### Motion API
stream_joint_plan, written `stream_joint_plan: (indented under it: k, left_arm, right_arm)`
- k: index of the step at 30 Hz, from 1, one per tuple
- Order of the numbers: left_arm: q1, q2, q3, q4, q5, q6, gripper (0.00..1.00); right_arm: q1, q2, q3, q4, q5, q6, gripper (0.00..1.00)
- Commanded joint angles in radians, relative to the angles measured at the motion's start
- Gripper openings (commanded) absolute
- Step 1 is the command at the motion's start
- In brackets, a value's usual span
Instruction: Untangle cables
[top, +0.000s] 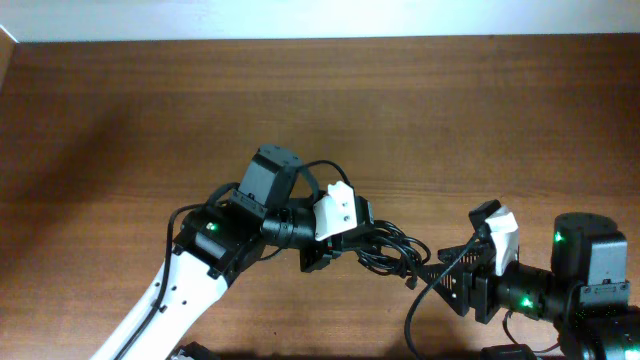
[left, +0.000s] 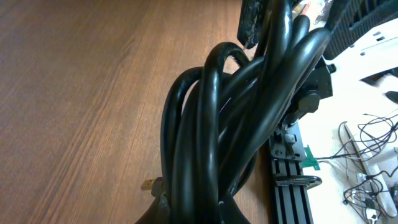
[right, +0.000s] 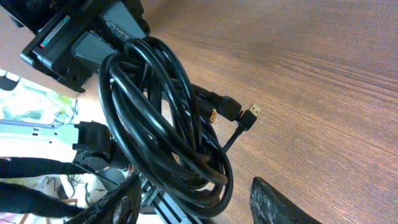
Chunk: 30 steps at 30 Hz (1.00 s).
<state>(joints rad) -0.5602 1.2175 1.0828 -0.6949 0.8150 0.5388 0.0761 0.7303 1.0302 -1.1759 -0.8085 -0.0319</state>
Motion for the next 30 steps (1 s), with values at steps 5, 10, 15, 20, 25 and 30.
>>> stream_joint_plan:
  k: [5,10,15,20,25,30]
  left_arm:
    - [-0.154,0.006,0.012,0.104,-0.057,-0.044,0.00]
    - [-0.157,0.007,0.012,0.094,-0.131,-0.162,0.00]
    - [-0.157,0.006,0.012,0.104,-0.132,-0.342,0.00]
    - [-0.157,0.004,0.012,0.098,-0.131,-0.344,0.00]
    - [-0.157,-0.003,0.012,0.037,-0.131,-0.344,0.00]
    - [-0.157,-0.048,0.012,0.040,-0.113,-0.344,0.00]
  right_arm:
    - [-0.005,-0.002,0.003,-0.002,0.026,-0.021,0.39]
    - [-0.005,-0.002,0.003,0.003,0.127,-0.008,0.04]
    - [-0.005,-0.002,0.003,0.006,0.446,0.259,0.04]
    - [-0.005,-0.002,0.003,0.035,0.485,0.334,0.04]
    - [-0.005,-0.002,0.003,0.056,0.588,0.462,0.04]
    - [-0.005,-0.002,0.003,0.047,0.713,0.717,0.04]
